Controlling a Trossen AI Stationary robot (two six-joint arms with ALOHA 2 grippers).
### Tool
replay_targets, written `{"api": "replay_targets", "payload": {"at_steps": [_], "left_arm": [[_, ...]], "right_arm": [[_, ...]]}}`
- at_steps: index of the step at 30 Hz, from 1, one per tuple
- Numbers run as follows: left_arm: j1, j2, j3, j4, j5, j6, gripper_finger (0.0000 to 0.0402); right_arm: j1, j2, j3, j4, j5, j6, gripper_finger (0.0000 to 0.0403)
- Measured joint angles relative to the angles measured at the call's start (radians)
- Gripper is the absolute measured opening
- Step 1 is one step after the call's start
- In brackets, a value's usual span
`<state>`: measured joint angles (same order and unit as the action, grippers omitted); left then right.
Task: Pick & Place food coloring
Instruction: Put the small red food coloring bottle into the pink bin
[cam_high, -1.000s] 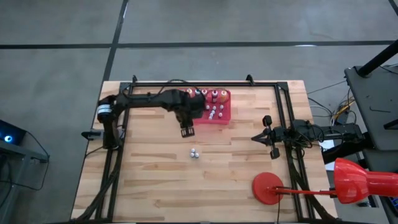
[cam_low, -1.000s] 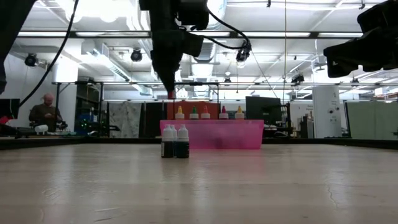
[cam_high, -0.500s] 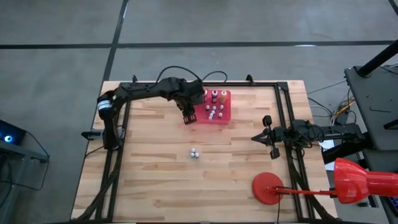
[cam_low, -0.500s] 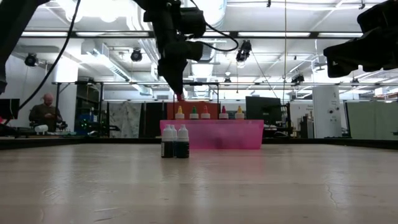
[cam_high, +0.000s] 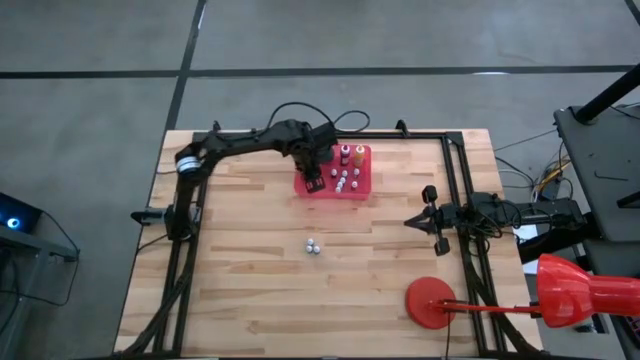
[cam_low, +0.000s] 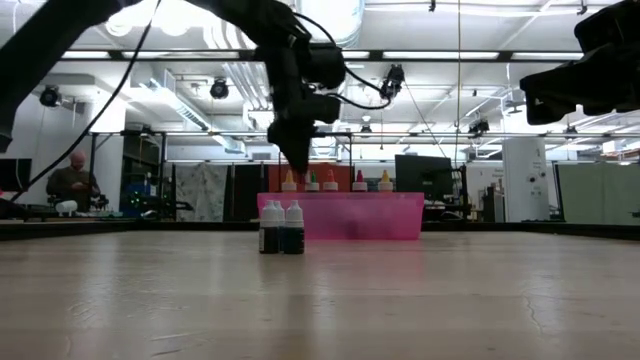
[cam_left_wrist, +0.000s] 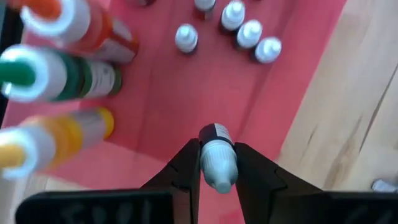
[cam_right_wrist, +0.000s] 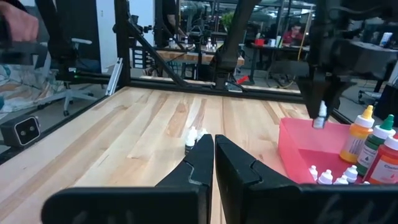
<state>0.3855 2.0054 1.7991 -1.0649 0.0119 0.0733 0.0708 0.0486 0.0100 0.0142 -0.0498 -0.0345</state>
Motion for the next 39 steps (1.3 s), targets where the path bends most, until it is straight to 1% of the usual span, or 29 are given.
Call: {"api": "replay_targets", "payload": {"at_steps": [6,11,16,22,24,26,29,34,37,39], "left_arm": [[0.000,0.122,0.162,-0.091,0.005,0.003,0.0055],[-0.001,0.191,0.261,-0.125,0.006,0.004,0.0055],[-0.003,0.223,0.296,-0.124,0.006,0.004,0.0055],[-0.011,0.227,0.291,-0.120,0.006,0.003,0.0055],[-0.014,0.227,0.291,-0.120,0.006,-0.020,0.0055],[-0.016,0.227,0.291,-0.119,0.006,-0.071,0.0055],[-0.021,0.227,0.291,-0.117,0.006,-0.187,0.0055],[-0.026,0.226,0.291,-0.117,0.008,-0.524,0.0055],[-0.028,0.226,0.291,-0.110,-0.001,-0.674,0.0055],[-0.029,0.225,0.291,-0.098,-0.005,-0.739,0.0055]], "right_arm": [[0.000,0.000,0.000,0.000,-0.001,0.000,0.0008],[0.000,0.000,0.000,0.000,0.000,0.000,0.0008],[0.000,0.000,0.000,0.000,-0.001,0.000,0.0008],[0.001,0.000,0.000,0.000,0.000,0.000,0.0008],[0.001,0.000,0.000,0.000,0.000,0.000,0.0008],[0.001,0.000,0.000,0.000,-0.001,0.000,0.0008],[0.001,0.000,0.000,0.000,-0.001,0.000,0.0008],[0.001,0.000,0.000,0.000,0.000,0.000,0.0008],[0.001,0.000,0.000,0.000,0.000,0.000,0.0008],[0.001,0.000,0.000,0.000,-0.001,0.000,0.0008]]}}
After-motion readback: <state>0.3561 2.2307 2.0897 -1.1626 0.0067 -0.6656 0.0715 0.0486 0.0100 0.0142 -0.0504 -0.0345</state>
